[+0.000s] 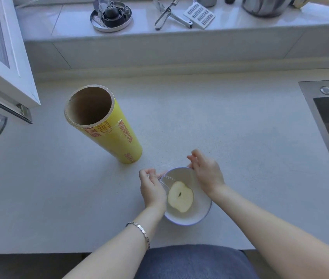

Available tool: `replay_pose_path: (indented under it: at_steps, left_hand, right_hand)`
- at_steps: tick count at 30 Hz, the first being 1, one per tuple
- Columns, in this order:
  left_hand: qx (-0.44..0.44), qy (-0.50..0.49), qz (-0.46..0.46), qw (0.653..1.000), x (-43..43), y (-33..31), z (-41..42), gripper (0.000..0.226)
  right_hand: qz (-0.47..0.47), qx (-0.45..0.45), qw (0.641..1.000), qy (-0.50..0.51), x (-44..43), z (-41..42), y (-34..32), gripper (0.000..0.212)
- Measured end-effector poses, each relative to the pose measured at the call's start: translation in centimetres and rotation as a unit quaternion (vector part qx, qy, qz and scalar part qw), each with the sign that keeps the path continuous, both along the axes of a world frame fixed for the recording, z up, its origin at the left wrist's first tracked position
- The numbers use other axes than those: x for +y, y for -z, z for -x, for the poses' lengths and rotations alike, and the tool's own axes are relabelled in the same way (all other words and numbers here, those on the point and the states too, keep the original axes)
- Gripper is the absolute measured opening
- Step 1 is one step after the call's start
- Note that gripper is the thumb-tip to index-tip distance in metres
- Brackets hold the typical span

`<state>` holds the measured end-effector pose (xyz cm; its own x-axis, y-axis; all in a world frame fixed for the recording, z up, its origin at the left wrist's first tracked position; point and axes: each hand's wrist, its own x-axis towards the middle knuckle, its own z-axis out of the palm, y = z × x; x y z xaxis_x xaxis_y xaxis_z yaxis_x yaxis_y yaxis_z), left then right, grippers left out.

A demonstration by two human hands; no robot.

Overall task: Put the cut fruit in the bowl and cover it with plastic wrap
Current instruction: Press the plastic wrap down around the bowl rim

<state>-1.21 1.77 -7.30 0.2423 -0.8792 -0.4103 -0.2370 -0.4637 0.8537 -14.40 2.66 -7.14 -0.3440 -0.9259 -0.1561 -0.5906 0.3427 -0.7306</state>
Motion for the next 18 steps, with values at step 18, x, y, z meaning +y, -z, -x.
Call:
replay_pose_path:
  at_steps: [18]
  left_hand:
    - [0.157, -0.159, -0.180, 0.958, -2.4, 2.0, -1.6, 0.027]
  right_hand:
    - [-0.197, -0.172, 0.947, 0.184, -1.5, 1.3, 2.5, 0.025]
